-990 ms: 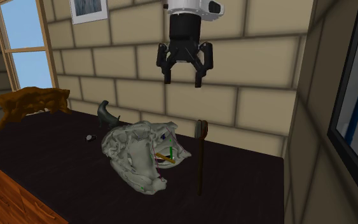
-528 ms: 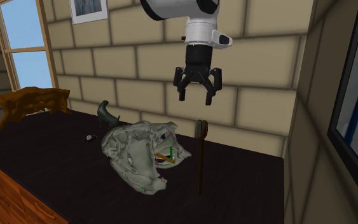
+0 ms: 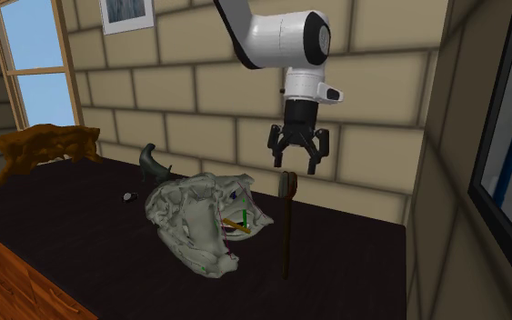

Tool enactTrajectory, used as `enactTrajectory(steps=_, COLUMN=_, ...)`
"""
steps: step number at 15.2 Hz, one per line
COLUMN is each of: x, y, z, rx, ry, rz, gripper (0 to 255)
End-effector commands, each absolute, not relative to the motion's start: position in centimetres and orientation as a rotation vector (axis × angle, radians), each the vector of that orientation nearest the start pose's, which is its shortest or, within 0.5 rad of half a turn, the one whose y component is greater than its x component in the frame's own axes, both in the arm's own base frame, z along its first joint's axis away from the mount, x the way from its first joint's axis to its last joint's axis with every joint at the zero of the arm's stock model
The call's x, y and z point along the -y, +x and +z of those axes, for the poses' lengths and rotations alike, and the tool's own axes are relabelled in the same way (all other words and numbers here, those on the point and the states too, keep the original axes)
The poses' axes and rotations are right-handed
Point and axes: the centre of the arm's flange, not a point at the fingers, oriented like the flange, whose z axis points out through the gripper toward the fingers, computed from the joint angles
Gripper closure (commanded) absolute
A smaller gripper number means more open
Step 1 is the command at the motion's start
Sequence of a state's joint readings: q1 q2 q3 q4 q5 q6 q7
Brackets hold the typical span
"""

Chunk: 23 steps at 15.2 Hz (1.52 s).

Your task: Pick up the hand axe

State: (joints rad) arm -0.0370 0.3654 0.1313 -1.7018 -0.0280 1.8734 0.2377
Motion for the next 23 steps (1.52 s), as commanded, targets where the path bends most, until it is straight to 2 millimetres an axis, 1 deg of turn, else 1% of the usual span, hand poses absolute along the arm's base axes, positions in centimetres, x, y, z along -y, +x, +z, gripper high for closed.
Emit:
enactTrajectory(steps=1, x=-5.1, y=63.3, z=35.6, rx=-0.219, ry=-3.13, rz=0.306, gripper=0)
enactTrajectory(steps=5, x=-5.1, y=63.3, z=33.4, rx=-0.219, ry=-3.13, rz=0.306, gripper=0)
enactTrajectory(steps=6, x=-5.1, y=63.3, z=32.6, rx=-0.219, ry=-3.13, rz=0.306, gripper=0)
enactTrajectory(steps=8, x=-5.1, y=63.3, z=32.6, rx=-0.219, ry=-3.13, rz=0.306, gripper=0)
enactTrajectory(steps=9, x=-5.1, y=63.4, z=32.6, rx=-0.219, ry=-3.13, rz=0.306, gripper=255)
enactTrajectory(steps=18, x=-5.1, y=63.3, z=32.6, rx=-0.219, ry=-3.13, rz=0.306, gripper=255)
enactTrajectory(steps=23, x=-5.1, y=63.3, z=35.3, rx=-0.219, ry=-3.13, rz=0.306, gripper=255)
